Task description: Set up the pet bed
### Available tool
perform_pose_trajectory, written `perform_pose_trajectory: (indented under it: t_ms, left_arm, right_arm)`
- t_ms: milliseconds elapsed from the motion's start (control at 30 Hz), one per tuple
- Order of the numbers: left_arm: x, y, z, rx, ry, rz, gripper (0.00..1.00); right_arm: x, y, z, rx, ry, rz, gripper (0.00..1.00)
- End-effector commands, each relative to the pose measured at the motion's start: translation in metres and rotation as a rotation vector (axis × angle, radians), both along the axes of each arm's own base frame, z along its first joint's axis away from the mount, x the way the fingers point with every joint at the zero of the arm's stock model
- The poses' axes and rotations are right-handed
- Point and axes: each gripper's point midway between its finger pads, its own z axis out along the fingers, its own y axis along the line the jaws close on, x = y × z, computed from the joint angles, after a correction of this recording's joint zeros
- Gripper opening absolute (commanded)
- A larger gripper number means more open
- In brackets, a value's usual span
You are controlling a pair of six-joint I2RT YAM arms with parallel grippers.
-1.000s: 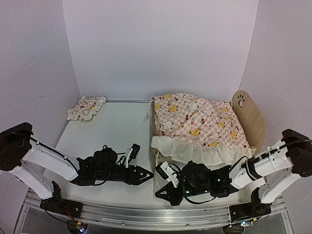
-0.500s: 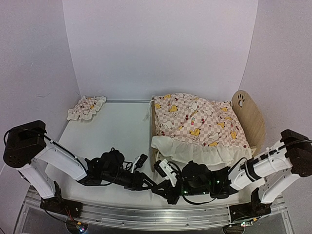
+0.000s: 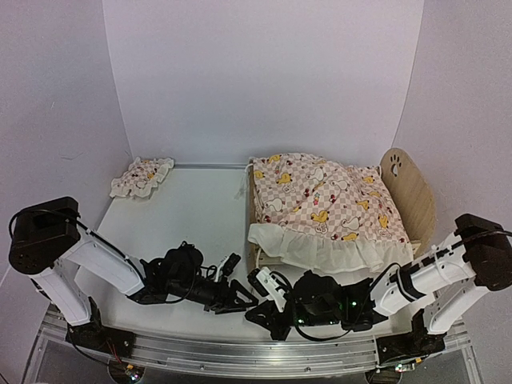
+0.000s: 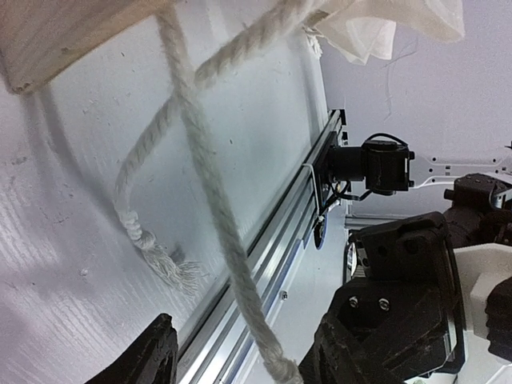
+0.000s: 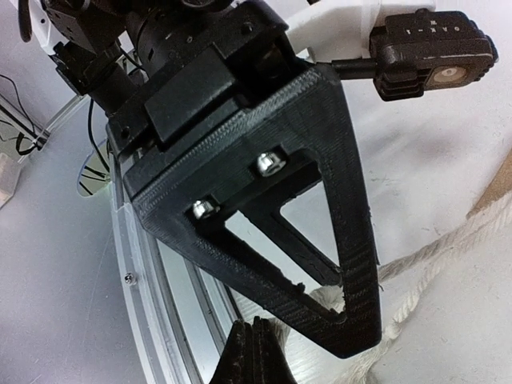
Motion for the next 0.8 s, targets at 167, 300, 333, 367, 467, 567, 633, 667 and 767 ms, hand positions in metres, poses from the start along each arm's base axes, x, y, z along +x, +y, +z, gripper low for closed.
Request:
perform_pose_trajectory:
  t_ms: [167,300,333,367,467,567,633,667,767]
  left_arm:
    - [0.028,0.01,0.032,-0.068,-0.149,0.105,0.66]
    - [0.028,-0.002,0.031,-0.065,-0.141,0.068,0.63]
    - [0.029,-0.003,0.031,-0.061,-0.141,0.07,0.63]
    - [0.03,-0.003,0.03,-0.056,-0.143,0.072,0.63]
    - [0.029,-0.011,0.029,-0.051,-0.131,0.04,0.63]
    - [0.023,-0.021,0.018,-0.038,-0.085,-0.013,0.56]
    - [0.023,-0.02,0.012,-0.02,-0.067,-0.009,0.48]
    - [0.023,-0.019,0.01,-0.014,-0.061,-0.006,0.46]
    - [0.023,-0.019,0.009,-0.005,-0.052,-0.008,0.33]
  right_arm:
    - [-0.01,-0.005,-0.001,-0.029,0.038,0.012,0.0]
    - [-0.01,0.0,-0.003,-0.034,0.05,0.011,0.0]
    - [-0.009,0.0,-0.003,-0.033,0.049,0.007,0.0]
    - [-0.008,-0.001,-0.003,-0.034,0.048,0.003,0.0]
    - [-0.006,0.001,-0.001,-0.03,0.033,-0.003,0.0]
    - [-0.002,0.006,0.008,-0.013,-0.001,-0.007,0.0]
    - [-0.001,0.011,0.014,-0.005,-0.015,-0.003,0.0]
    - [0.0,0.012,0.015,-0.002,-0.022,-0.005,0.0]
    - [0.005,0.014,0.017,-0.001,-0.04,-0.021,0.0]
